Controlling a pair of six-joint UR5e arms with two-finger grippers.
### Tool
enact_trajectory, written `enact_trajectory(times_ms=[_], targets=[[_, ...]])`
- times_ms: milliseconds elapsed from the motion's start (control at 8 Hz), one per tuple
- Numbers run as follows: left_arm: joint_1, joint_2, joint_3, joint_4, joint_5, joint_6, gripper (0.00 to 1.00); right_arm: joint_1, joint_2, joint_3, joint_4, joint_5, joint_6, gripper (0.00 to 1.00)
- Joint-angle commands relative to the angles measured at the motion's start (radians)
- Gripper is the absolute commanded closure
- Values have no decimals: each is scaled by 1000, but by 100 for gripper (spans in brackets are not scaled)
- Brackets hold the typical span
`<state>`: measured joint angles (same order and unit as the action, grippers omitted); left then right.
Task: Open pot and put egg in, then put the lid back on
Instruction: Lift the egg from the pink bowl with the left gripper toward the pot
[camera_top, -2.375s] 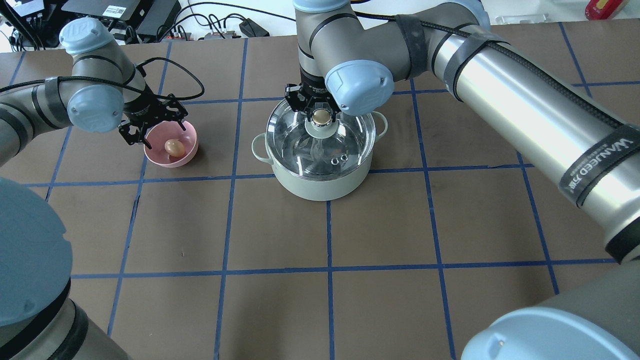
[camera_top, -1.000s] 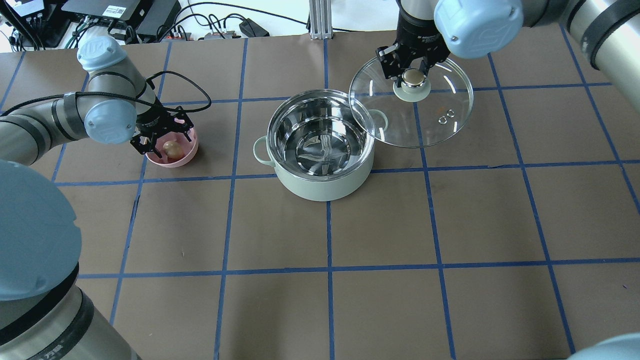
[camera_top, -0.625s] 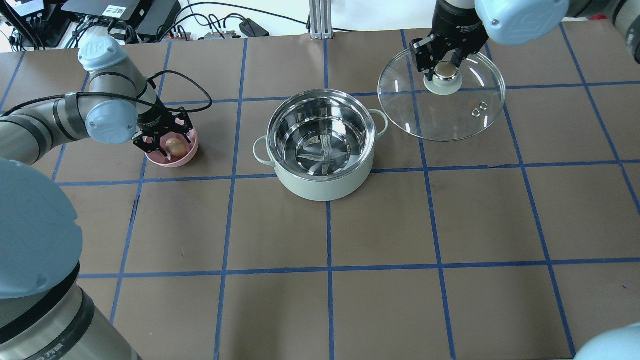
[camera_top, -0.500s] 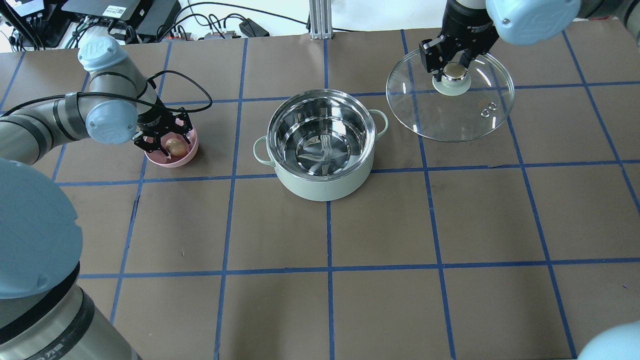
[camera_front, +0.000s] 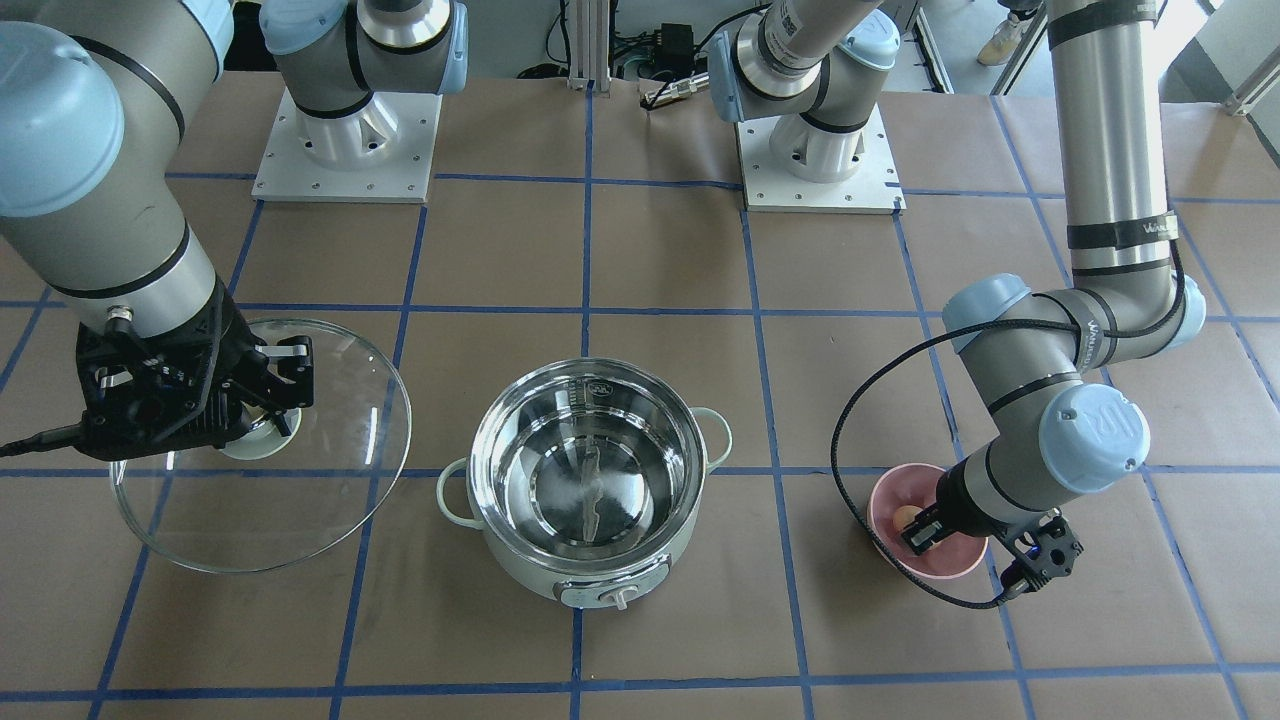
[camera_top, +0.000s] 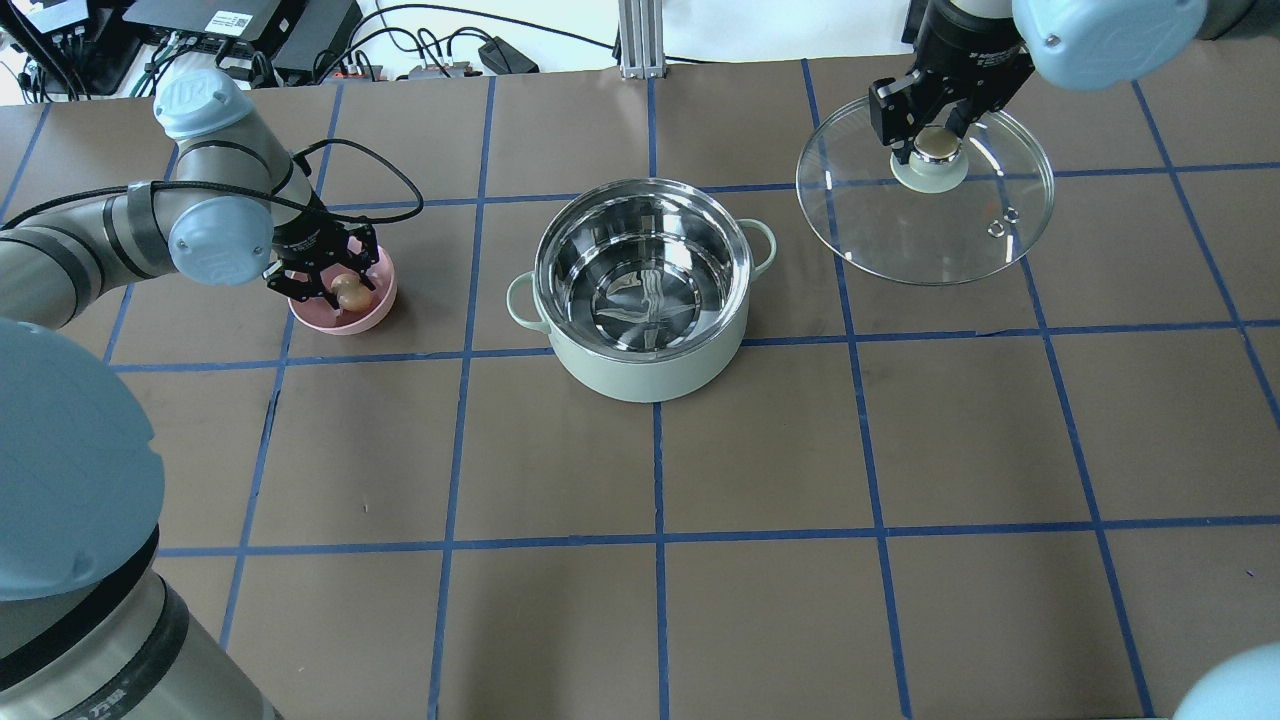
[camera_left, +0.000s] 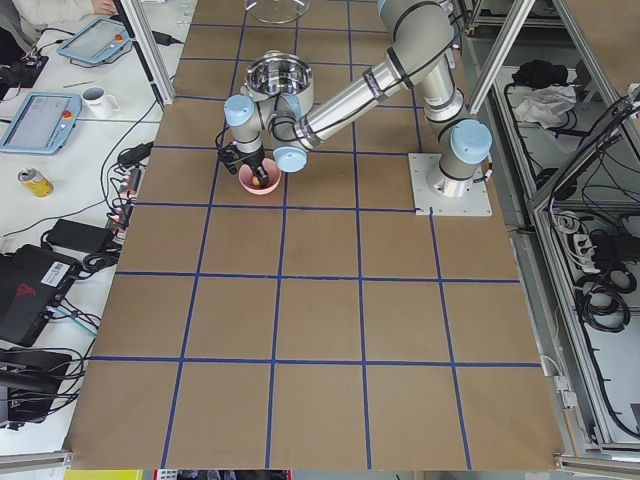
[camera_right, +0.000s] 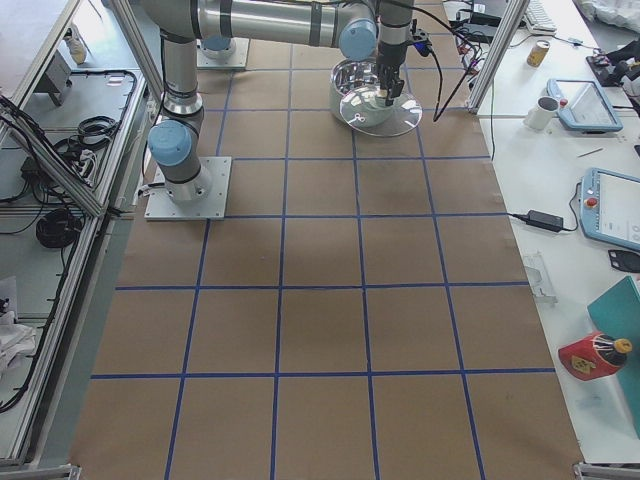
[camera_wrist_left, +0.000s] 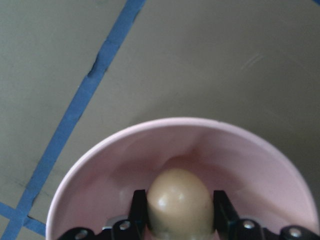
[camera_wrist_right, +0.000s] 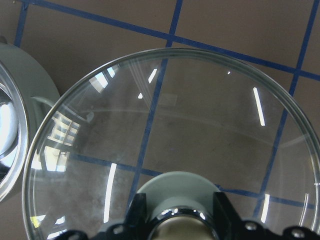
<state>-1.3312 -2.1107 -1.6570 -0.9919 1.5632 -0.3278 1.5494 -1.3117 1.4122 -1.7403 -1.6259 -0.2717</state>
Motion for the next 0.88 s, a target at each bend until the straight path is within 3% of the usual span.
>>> enact_trajectory(times_ms=[0, 125, 375, 750], targets=[[-6, 61, 5, -36, 6, -13, 100, -28, -1, 2, 2, 1, -37, 100], [-8, 116, 6, -45, 6, -14, 100, -28, -1, 2, 4, 0, -35, 100], [-26, 170, 49, -310, 65, 34, 100, -28, -1, 4, 4, 3, -35, 100], [-227, 201, 129, -386, 77, -38, 100, -28, -1, 4, 2, 3, -35, 100]])
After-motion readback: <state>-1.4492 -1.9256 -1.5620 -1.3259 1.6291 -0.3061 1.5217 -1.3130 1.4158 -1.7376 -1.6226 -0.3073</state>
